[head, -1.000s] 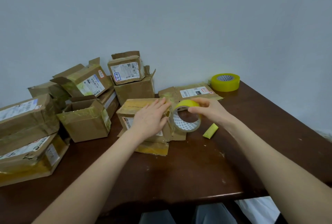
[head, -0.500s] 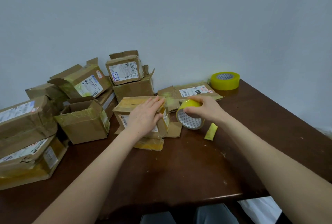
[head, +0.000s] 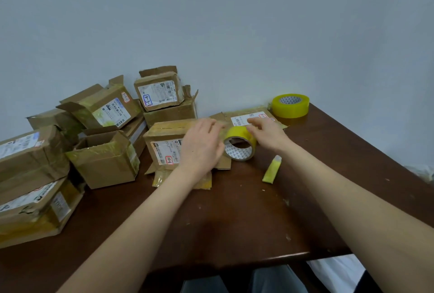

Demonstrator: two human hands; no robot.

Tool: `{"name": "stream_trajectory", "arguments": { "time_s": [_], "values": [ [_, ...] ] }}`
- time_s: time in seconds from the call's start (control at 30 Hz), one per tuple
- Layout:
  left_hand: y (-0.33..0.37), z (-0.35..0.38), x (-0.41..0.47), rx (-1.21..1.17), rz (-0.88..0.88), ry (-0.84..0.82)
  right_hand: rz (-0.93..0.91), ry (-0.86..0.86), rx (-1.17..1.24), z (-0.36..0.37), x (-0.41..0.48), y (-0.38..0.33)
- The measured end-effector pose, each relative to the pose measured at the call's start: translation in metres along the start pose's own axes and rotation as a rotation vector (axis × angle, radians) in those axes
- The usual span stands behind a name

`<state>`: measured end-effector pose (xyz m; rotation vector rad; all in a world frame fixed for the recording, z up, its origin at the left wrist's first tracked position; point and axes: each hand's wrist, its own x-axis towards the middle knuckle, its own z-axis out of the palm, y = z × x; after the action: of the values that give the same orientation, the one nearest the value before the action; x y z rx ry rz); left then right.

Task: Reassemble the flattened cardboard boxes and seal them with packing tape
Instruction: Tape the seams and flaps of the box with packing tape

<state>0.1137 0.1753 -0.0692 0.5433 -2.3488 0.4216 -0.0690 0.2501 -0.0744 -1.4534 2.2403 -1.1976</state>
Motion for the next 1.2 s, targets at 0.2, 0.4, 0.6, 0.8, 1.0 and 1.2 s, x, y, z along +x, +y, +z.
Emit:
{"name": "stream_trajectory", "arguments": {
  "time_s": [0.2,0.4,0.6,0.8,1.0,1.2],
  "values": [
    [0.105,0.017,0.007,-0.177,-0.087,-0.473,0.033,0.209,-0.018,-0.041,-0.021,0.008],
    [0.127,0.047,0.009,-0.109,-0.198,-0.65,0.027,0.199,0.012,-0.052,-0.036,0.01],
    [0.103,0.025,0.005,-0.174,-0.277,-0.581,0.018,0.221,0.072,-0.05,-0.014,0.007],
    [0.036,-0.034,0.023,-0.213,-0.45,-0.155,0.055,0.081,0.059,-0.02,0.015,0.0],
    [-0.004,-0.02,0.047,-0.297,-0.621,-0.172,0.049,-0.155,-0.015,0.019,0.036,-0.011],
    [-0.001,-0.008,0.022,-0.343,-0.651,-0.182,0.004,-0.289,0.051,0.014,0.028,-0.008]
  ]
}}
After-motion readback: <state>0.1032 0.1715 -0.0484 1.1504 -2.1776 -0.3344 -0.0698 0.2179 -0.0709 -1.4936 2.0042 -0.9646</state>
